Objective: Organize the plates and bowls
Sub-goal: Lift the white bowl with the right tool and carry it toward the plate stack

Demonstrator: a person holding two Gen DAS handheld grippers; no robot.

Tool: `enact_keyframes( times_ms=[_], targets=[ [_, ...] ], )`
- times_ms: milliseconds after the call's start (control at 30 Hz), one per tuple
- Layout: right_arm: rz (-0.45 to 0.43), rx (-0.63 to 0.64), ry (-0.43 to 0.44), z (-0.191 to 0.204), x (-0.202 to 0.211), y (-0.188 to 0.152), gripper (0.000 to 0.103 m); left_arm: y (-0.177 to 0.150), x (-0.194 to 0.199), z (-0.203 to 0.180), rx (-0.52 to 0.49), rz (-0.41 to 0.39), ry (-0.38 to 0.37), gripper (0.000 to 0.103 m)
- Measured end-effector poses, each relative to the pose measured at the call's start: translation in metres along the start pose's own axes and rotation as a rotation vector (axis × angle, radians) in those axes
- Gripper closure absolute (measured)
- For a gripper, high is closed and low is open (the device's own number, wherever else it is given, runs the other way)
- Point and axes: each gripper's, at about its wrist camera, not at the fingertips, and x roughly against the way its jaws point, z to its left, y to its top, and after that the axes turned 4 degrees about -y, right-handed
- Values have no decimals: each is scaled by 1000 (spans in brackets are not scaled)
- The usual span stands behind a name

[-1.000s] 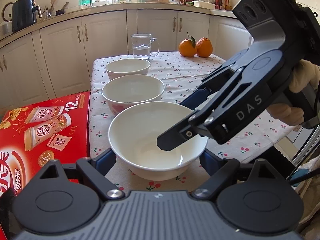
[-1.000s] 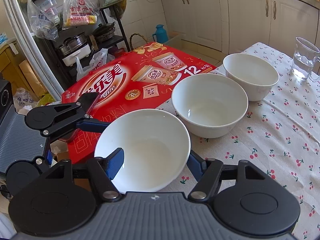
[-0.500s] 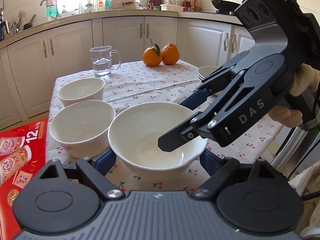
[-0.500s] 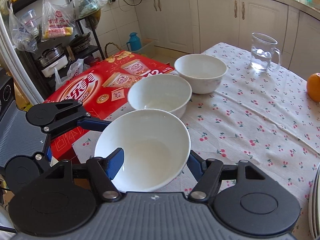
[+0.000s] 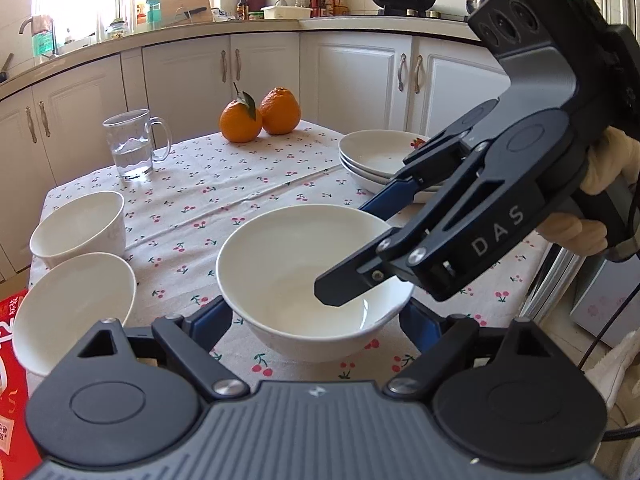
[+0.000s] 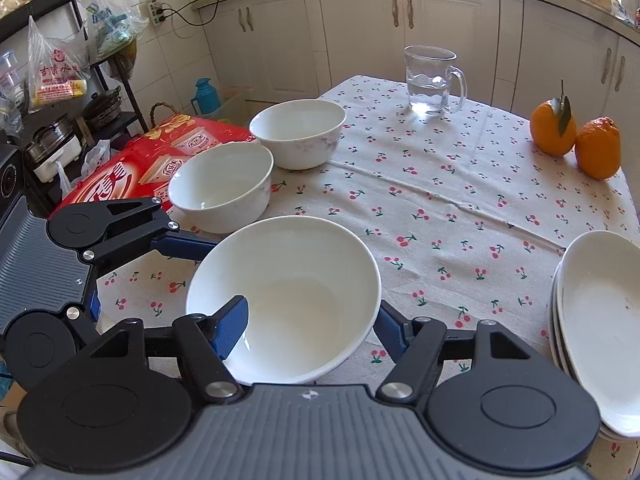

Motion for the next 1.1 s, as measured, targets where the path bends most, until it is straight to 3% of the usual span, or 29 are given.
enact_keyframes(
  times_ms=[1100],
  targets=[
    [2, -46, -50, -21, -8, -8, 29, 5, -22, 1, -38, 21, -23, 13]
  ],
)
